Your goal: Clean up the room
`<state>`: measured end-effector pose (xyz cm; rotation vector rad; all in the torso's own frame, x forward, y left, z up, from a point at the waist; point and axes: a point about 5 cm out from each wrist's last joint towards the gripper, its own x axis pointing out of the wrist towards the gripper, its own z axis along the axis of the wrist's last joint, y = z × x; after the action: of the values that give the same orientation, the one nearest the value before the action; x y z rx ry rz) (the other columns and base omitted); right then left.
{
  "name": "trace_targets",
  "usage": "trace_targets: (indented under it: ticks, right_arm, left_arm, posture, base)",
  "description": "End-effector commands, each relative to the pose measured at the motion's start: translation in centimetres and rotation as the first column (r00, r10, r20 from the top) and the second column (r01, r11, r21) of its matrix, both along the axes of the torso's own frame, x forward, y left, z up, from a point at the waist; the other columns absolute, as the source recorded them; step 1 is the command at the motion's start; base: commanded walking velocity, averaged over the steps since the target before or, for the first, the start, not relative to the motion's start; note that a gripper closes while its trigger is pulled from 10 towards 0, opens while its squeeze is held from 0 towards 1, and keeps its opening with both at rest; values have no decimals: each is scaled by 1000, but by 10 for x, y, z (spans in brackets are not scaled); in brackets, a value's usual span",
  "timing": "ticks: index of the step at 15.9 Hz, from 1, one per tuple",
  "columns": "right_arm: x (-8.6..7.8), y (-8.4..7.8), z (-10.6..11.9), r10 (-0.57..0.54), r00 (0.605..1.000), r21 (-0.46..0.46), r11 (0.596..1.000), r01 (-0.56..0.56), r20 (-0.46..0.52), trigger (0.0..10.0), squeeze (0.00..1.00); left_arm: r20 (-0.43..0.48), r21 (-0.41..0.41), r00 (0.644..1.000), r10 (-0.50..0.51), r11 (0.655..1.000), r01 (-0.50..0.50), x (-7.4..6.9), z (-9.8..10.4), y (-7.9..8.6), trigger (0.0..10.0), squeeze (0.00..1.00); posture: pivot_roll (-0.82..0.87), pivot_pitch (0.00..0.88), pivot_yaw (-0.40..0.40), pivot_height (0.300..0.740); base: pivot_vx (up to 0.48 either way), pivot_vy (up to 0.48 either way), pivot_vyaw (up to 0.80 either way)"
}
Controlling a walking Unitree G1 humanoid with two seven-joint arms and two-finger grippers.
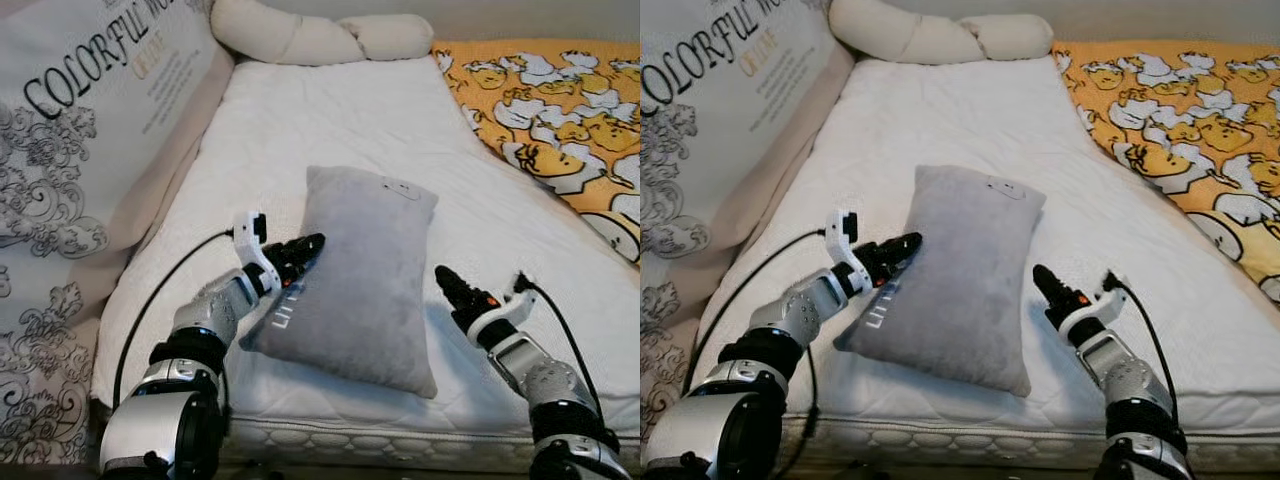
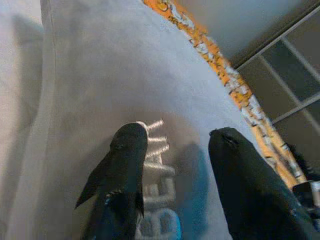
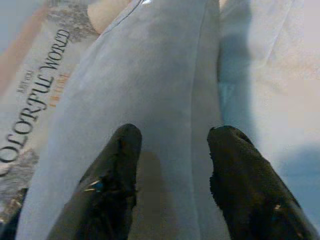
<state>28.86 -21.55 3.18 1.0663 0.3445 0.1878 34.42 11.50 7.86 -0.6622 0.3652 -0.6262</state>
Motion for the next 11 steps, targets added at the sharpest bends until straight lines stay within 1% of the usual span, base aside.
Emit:
trace_targets:
  ticks: [1,2,3,5,6,7,8,9,10,11]
  right_arm:
    - [0,2,-1,2,1000,61,998,-3,11,10000,1000]
    - [0,3,-1,6,1000,76,997,-7,15,10000,1000]
    - [-2,9,-5,34,999,90,995,-35,9,10000,1000]
    - [-5,24,-12,103,994,85,991,-101,-20,10000,1000]
    - [-7,36,-17,158,986,63,986,-155,-48,10000,765]
    - [-8,41,-18,182,982,55,982,-180,-49,10000,114]
    - [-9,53,-20,236,970,35,972,-234,-59,10000,0]
    - [-8,67,-19,291,955,4,957,-291,-58,0,0]
    - [-8,69,-19,297,953,-3,955,-297,-56,0,0]
    - [-7,71,-18,301,952,-7,953,-302,-53,0,0]
  left_arm:
    - [-10,-21,999,-39,999,38,0,0,-7,10000,1000]
    - [-16,-23,998,-53,998,52,-2,-1,-10,10000,1000]
    - [-36,-11,995,-89,996,88,-6,-8,-19,10000,1000]
    - [-51,5,989,-138,990,139,-14,-16,-32,10000,1000]
    - [-49,0,988,-145,989,145,-15,-18,-38,10000,1000]
    - [-46,3,988,-148,989,149,-16,-18,-40,10000,1000]
    - [-35,34,984,-174,984,176,-17,-19,-43,9569,1000]
    - [-41,139,984,-172,974,176,-18,-24,-43,0,0]
    - [-39,166,986,-164,972,168,-18,-25,-42,0,0]
    - [-39,173,986,-162,971,166,-18,-25,-41,0,0]
  posture:
    - [-142,40,58,740]
    - [-142,40,58,740]
    - [-140,41,57,740]
    - [-148,39,56,740]
    - [-150,37,58,740]
    - [-152,36,58,740]
    - [-151,29,59,740]
    - [-153,24,61,740]
    - [-153,24,61,740]
    - [-155,12,62,740]
  base:
    - [0,0,0]
    - [0,0,0]
    - [0,0,0]
    - [0,0,0]
    - [0,0,0]
    - [0,0,0]
    - [0,0,0]
    - [0,0,0]
    - [0,0,0]
    - [0,0,0]
